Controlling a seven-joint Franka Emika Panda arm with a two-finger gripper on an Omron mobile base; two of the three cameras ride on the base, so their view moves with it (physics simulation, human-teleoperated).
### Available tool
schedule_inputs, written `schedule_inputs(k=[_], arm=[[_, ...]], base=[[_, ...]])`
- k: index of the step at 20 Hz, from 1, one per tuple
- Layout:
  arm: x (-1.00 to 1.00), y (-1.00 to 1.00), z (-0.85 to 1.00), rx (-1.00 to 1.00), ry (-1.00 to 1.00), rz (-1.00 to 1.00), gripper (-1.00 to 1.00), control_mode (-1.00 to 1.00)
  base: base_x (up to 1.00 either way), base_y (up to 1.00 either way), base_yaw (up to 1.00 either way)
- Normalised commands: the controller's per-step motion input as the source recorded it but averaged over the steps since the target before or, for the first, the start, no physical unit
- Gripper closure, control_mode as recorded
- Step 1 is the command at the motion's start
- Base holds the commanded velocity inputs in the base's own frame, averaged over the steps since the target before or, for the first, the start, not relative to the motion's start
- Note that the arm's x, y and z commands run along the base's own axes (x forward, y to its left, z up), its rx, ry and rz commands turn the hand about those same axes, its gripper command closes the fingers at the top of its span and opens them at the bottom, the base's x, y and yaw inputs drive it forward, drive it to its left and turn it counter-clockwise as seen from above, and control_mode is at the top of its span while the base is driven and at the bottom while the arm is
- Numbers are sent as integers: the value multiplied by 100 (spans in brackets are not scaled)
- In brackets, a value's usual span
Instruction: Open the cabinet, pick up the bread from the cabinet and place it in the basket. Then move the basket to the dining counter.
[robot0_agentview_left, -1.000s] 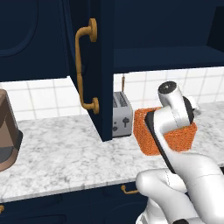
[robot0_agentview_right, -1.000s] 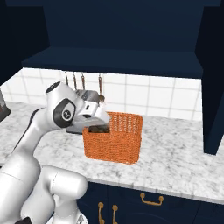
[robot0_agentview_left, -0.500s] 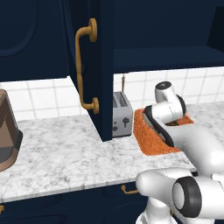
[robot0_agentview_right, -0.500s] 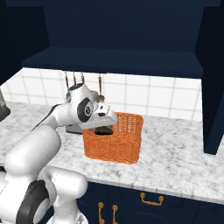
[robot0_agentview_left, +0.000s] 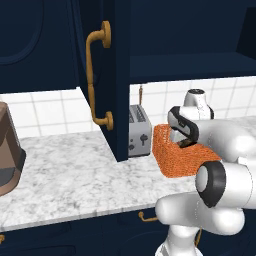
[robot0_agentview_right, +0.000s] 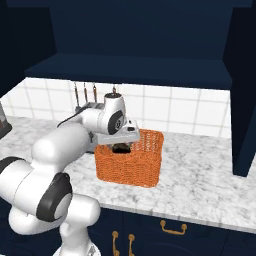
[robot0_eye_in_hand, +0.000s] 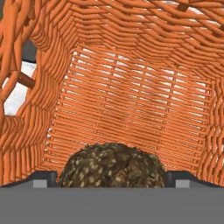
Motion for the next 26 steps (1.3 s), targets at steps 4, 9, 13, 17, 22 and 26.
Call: schedule_inputs(k=[4,9,13,17,22,26], arm=[[9,0,-59,12,1,11,100,-100],[1,0,-28,7,4,0,-100,-100],[-1,0,-5,0,0,0,-100,-100],[-3,0,2,-2,-2,-3,-100,-100],[0,0,16,-3,-1,-7,-100,-100],[0,0,22,0,-1,-7,-100,-100]], base=[[0,0,0],[0,0,0],[0,0,0],[0,0,0],[0,0,0],[0,0,0]])
